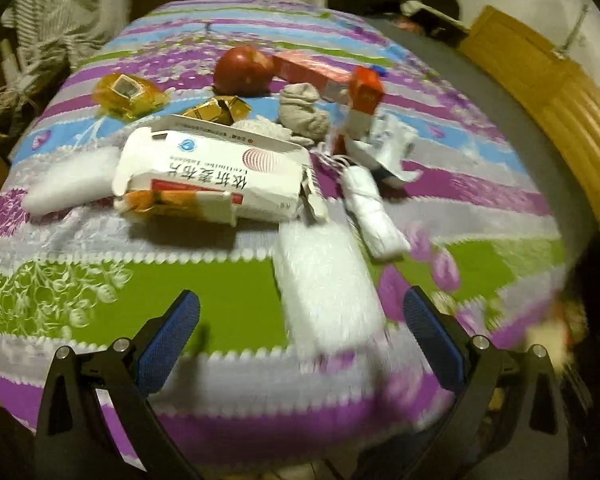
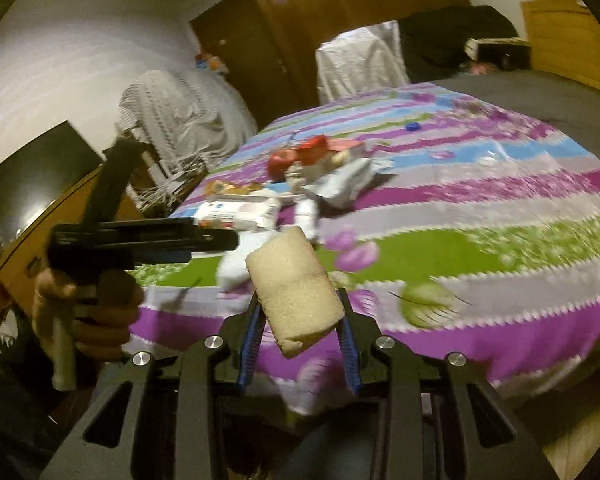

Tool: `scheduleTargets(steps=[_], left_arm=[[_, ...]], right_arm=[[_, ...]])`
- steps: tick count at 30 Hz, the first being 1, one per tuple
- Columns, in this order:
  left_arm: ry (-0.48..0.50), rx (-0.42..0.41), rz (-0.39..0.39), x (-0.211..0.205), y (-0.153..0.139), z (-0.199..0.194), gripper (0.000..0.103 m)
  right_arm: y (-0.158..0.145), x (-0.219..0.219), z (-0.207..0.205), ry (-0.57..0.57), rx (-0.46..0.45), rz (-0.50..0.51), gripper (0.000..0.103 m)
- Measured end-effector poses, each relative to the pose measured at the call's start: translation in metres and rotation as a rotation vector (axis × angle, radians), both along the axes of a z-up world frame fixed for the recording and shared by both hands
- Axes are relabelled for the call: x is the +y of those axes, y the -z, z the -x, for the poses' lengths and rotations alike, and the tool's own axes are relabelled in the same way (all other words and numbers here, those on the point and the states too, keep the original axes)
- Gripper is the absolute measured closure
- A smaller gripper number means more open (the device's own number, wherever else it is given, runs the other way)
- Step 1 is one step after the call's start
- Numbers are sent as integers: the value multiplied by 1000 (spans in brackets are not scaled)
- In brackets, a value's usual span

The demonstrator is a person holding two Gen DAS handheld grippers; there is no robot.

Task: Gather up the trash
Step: 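Grasp the beige sponge block with the right tool while the left tool grasps white foam, then carry both items over the white bucket and open both tools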

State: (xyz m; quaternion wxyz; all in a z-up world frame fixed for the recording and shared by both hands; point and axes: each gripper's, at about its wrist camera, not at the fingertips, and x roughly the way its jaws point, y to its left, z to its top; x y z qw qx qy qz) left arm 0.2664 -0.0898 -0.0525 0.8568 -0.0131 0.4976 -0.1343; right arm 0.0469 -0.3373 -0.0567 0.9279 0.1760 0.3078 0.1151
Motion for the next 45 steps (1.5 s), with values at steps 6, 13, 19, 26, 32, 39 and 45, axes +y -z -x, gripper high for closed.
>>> scheduleTargets(steps=[6, 13, 19, 26, 32, 39, 45], left_arm=[[50, 59, -36, -9, 26, -7, 49], [46, 4, 19, 38, 3, 33, 51], [-63, -44, 1, 94, -11, 65, 51], [-280, -63, -33, 196, -26, 91, 51], [-455, -163, -66, 299, -68, 103, 51], [-646, -254, -186, 406, -111, 105, 51], [-758, -279, -302, 472, -123, 96, 50]], right_arm=[[11, -6, 3, 6, 4, -27, 67], [4, 14, -10, -21, -10, -24, 67], [-2, 61, -37, -112, 21, -3, 67], [-23, 147, -65, -288, 15, 45, 67], [-60, 255, -101, -481, -21, 66, 67], [-111, 400, -153, -664, -23, 64, 67], [-140, 519, -192, -764, 41, 89, 67]])
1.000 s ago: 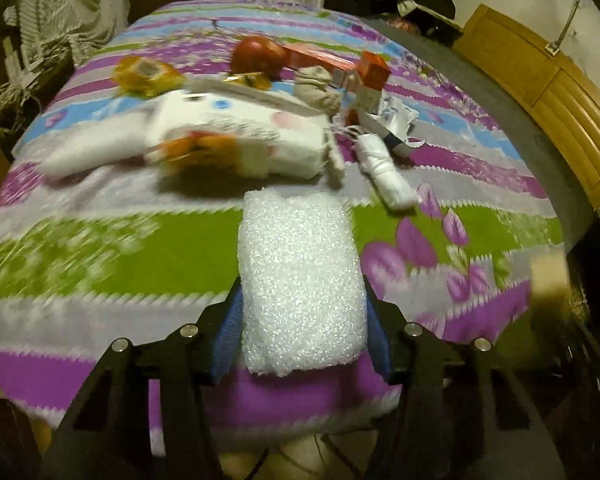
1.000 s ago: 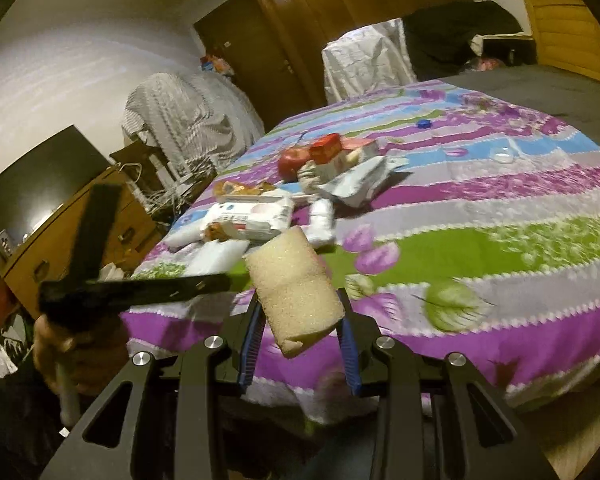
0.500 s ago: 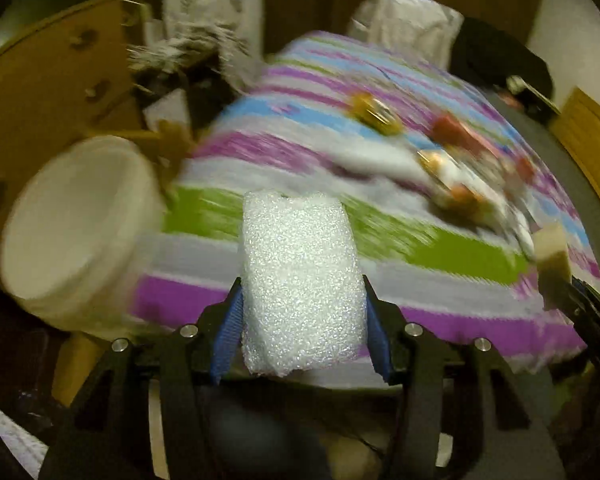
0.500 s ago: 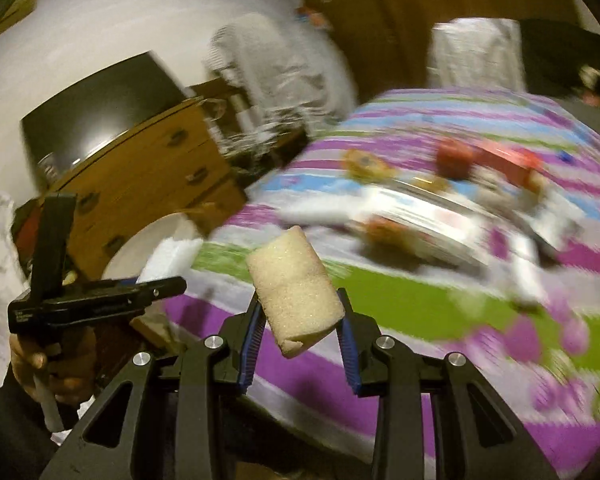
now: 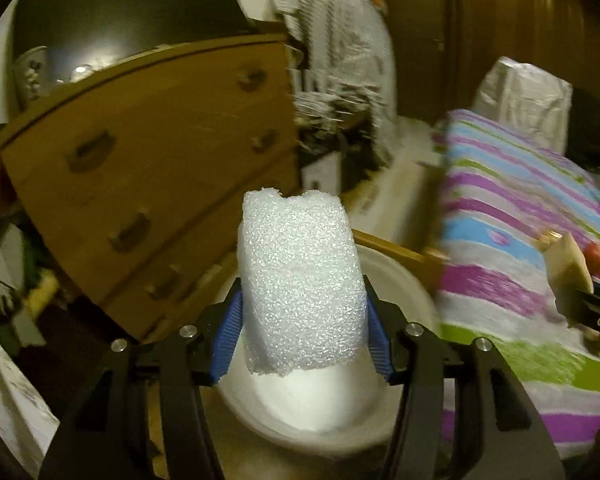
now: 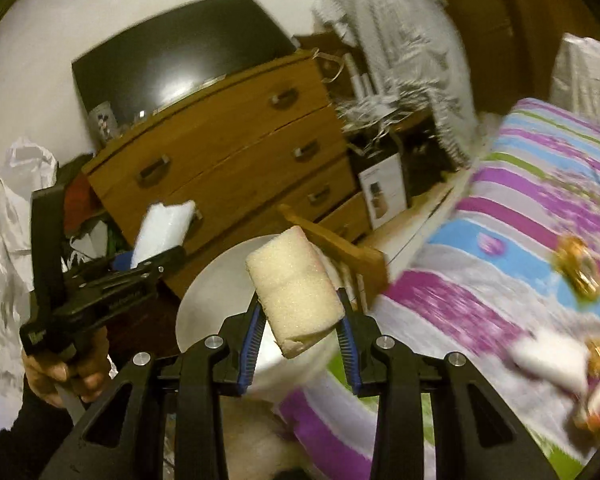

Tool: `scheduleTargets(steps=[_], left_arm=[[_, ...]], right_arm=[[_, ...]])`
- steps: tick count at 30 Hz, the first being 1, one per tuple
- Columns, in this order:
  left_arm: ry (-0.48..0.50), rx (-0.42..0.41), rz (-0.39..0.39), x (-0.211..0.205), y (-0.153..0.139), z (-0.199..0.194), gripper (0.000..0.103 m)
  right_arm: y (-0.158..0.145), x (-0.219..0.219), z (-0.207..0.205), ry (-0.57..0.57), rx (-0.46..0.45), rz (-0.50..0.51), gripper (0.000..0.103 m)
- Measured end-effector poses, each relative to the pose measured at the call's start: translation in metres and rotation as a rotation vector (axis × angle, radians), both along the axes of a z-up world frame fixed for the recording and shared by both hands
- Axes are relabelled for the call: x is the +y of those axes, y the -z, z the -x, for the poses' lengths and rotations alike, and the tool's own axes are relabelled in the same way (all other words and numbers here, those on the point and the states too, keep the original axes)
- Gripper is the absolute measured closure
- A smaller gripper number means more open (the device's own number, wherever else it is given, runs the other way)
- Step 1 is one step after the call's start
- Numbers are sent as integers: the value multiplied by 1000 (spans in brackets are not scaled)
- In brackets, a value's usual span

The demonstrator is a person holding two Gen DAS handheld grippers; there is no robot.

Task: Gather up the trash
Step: 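Carry both items over the white bucket and open both tools, then move both tools back toward the bedspread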

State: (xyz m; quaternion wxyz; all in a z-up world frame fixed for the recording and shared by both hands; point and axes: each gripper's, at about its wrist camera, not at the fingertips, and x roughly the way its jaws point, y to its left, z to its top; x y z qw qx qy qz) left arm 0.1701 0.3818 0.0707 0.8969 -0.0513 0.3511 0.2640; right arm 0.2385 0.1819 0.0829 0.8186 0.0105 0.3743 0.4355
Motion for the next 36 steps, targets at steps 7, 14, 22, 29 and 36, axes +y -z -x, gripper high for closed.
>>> scheduleTargets(steps=[7, 14, 22, 29, 36], left_arm=[[-65, 54, -39, 40, 15, -13, 50], [-38, 68, -37, 42, 30, -21, 50], [-34, 67, -9, 49, 42, -31, 49], [-45, 62, 60, 62, 53, -28, 30], [-37, 57, 95, 65, 59, -28, 26]], right_arm=[[8, 110, -28, -65, 78, 108, 67], [25, 142, -35, -75, 87, 142, 67], [36, 140, -42, -93, 94, 154, 67], [43, 143, -54, -79, 89, 160, 53], [49, 139, -60, -88, 103, 149, 53]])
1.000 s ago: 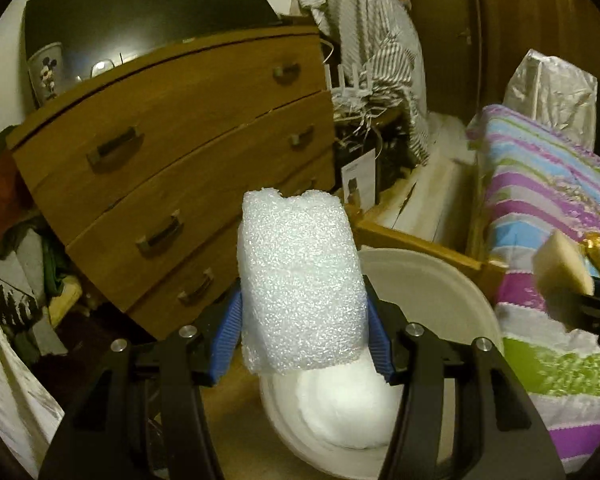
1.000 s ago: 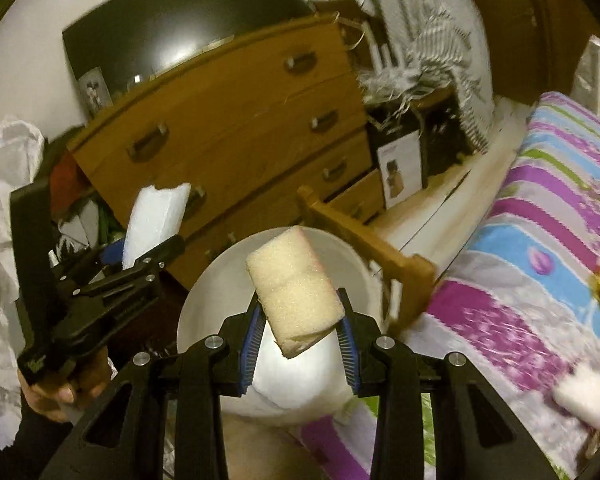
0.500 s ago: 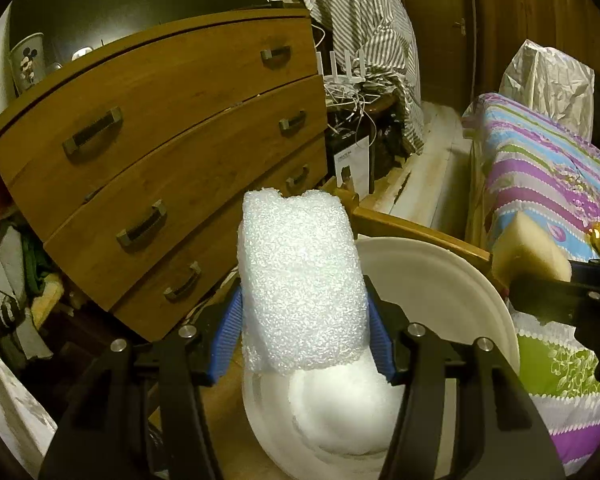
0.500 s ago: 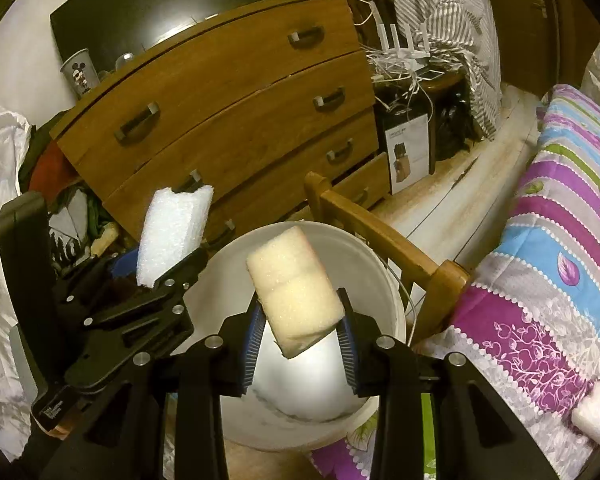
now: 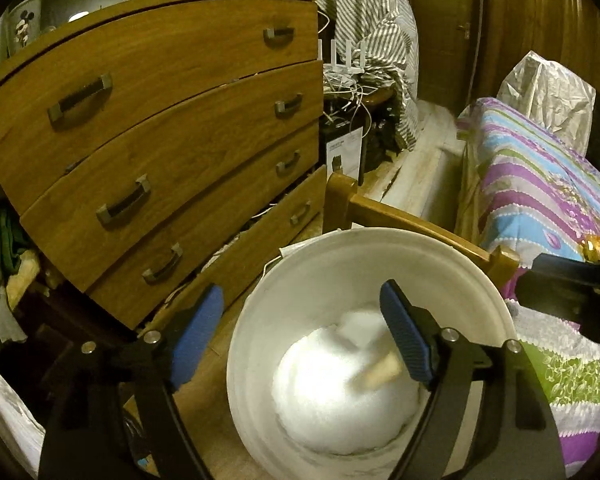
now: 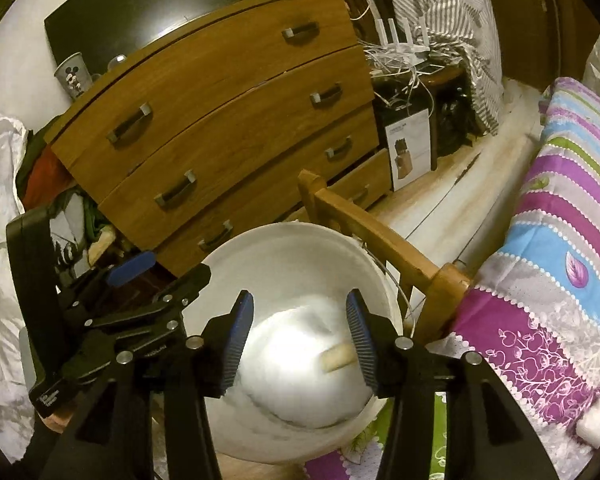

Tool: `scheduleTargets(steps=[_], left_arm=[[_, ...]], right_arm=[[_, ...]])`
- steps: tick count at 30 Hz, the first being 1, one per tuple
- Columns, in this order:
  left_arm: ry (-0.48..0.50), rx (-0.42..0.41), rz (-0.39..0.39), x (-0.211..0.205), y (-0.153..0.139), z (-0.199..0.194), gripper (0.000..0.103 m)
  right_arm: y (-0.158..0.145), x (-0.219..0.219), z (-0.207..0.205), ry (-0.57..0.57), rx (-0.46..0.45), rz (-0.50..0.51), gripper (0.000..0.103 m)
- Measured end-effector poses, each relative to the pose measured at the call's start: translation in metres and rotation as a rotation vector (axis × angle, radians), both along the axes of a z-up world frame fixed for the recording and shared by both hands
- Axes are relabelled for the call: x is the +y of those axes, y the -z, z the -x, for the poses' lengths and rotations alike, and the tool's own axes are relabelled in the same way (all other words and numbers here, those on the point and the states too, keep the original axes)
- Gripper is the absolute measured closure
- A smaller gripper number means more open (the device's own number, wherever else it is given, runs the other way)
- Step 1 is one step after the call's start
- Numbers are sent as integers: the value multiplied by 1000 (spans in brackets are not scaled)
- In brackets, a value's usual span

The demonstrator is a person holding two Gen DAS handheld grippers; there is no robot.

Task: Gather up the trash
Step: 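Move both tools back toward the bedspread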

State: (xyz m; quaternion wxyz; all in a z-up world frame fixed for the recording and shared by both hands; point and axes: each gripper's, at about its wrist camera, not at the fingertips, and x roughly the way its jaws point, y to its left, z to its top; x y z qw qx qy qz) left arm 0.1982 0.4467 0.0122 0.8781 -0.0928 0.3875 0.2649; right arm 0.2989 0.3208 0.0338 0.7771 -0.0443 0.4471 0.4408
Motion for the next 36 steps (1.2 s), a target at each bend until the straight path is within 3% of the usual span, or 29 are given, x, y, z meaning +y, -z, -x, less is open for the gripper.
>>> scheduleTargets(steps=[7, 12, 16, 23, 26, 31, 36], left_arm=[[-5, 2, -2, -4, 0, -1, 25], [-18, 3, -18, -15, 3, 3, 21], [-45, -46, -45, -39, -3, 15, 16], [-2, -147, -82, -102, -15, 30, 11], [45, -184, -78, -134, -19, 33, 8], [135, -216, -39, -187, -19, 29, 6], [236, -159, 8, -235, 7, 17, 6]], right_arm=[[2, -17, 0, 36, -13, -16, 53], [1, -49, 9, 99, -90, -24, 52], [1, -91, 19, 187, -180, -38, 40], [2, -192, 55, 336, -438, -24, 29], [9, -242, 67, 374, -483, 14, 26], [32, -334, 81, 467, -501, 113, 24], [57, -434, 97, 578, -428, 139, 24]])
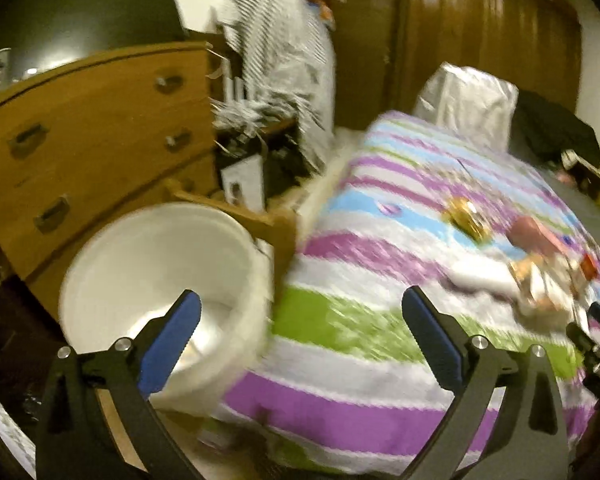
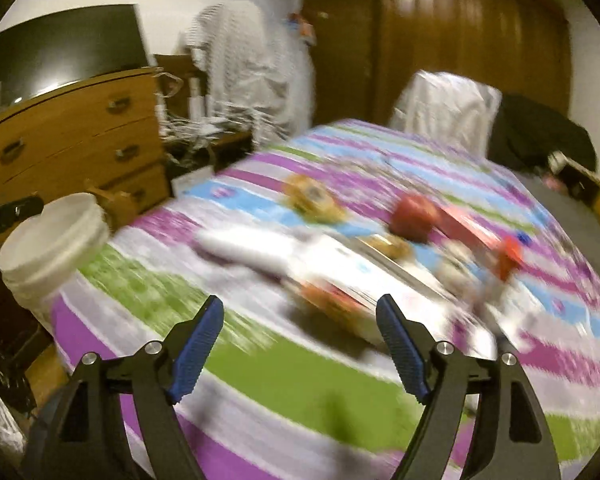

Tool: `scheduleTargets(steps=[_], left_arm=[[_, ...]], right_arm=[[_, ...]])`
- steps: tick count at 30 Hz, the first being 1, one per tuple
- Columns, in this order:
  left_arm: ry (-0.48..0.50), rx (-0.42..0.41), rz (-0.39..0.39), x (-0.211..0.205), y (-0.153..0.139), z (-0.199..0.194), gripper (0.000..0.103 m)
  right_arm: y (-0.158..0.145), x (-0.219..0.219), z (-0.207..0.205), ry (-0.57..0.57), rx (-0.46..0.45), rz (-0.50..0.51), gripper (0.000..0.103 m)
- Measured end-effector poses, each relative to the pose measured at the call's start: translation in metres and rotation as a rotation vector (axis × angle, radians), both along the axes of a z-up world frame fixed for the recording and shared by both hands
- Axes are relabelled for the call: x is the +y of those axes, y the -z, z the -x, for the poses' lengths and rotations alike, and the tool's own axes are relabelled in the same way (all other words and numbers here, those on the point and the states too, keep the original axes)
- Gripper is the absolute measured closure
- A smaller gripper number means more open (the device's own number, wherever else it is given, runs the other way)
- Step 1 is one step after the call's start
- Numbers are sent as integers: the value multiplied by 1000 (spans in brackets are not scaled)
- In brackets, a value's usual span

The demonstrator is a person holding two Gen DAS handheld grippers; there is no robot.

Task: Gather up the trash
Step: 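Move both tools back toward the bedspread, then grasp the red box with the right tool while the left tool grasps the white medicine box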

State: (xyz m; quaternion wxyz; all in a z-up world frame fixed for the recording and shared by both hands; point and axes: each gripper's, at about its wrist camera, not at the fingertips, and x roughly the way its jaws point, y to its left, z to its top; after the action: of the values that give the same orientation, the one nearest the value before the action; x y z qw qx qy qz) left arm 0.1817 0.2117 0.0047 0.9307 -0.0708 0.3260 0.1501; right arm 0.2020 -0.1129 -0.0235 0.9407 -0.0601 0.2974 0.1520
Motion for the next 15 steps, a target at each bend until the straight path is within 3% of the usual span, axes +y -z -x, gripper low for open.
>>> scheduleTargets(steps=[5, 9, 15], left_arm=[[79, 116, 34, -43, 40, -11, 6], [133, 176, 33, -76, 61, -15, 6], [186, 209, 5, -108, 69, -22, 6]], right_arm=[[23, -79, 12, 89, 53, 10, 24], [19, -133, 1, 192, 40, -119, 24], [16, -158, -87, 262, 70, -210, 26]])
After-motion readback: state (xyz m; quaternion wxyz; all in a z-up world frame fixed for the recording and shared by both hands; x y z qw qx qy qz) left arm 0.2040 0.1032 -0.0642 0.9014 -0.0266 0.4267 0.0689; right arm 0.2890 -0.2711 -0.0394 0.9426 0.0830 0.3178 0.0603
